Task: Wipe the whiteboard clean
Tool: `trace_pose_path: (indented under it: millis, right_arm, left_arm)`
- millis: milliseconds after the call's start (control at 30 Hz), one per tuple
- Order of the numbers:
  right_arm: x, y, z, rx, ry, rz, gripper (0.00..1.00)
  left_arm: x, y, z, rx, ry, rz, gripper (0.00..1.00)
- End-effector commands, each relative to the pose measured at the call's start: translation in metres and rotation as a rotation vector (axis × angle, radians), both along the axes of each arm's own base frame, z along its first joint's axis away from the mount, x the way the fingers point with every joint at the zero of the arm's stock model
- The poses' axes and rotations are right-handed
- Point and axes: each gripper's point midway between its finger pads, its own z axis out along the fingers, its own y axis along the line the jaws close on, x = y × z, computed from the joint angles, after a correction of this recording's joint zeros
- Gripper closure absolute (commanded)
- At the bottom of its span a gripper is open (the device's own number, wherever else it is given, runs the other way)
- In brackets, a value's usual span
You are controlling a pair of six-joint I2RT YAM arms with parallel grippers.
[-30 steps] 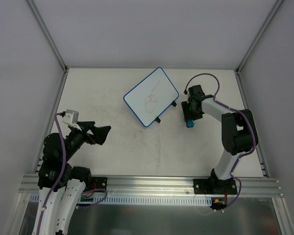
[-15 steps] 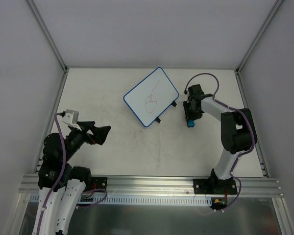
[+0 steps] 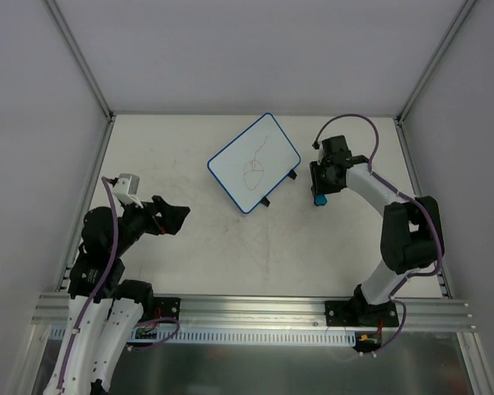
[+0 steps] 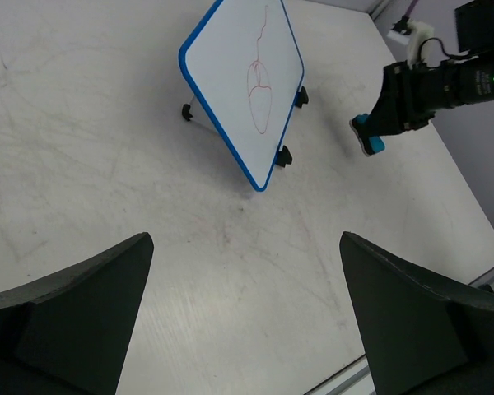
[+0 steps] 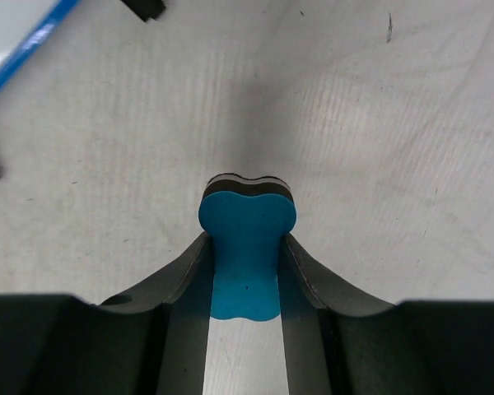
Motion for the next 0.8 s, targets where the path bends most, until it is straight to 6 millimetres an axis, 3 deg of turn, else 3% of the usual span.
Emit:
trace_pose_path:
  millis: [0, 200, 400, 467, 600, 633, 700, 733, 767]
  right_arm:
    - [0.002, 0.016, 0.045, 0.110, -0.102, 0.024, 1.00]
    - [-0.001, 0.027, 0.075, 0.196, -0.189, 0.056, 1.00]
    - [0.006, 0.042, 0.099, 0.285, -0.247, 0.070, 1.00]
    - [0.010, 0.051, 0.108, 0.327, -0.258, 0.084, 1.00]
    - [0.028, 0.068, 0.136, 0.396, -0.304, 0.079, 1.00]
    - [0.038, 0.073, 0.153, 0.426, -0.337, 0.072, 1.00]
    - [0.051, 0.083, 0.159, 0.453, -0.337, 0.068, 1.00]
    - [0.062, 0.088, 0.181, 0.483, -0.376, 0.062, 1.00]
    - [0.068, 0.093, 0.188, 0.498, -0.386, 0.062, 1.00]
  left_arm:
    - [0.015, 0.000, 0.008, -0.049, 0.043, 0.036, 0.01]
    - [0.039, 0.003, 0.007, -0.091, 0.068, 0.102, 0.01]
    - [0.079, -0.015, -0.011, -0.116, 0.134, 0.034, 0.01]
    - [0.088, -0.019, -0.006, -0.139, 0.108, 0.022, 0.01]
    - [0.107, -0.029, -0.002, -0.175, 0.071, -0.017, 0.01]
    - [0.112, -0.031, -0.007, -0.177, 0.076, -0.026, 0.01]
    - [0.120, -0.035, -0.003, -0.194, 0.038, -0.045, 0.01]
    - [0.126, -0.036, -0.009, -0.194, 0.052, -0.047, 0.01]
    - [0.131, -0.037, -0.009, -0.197, 0.052, -0.046, 0.01]
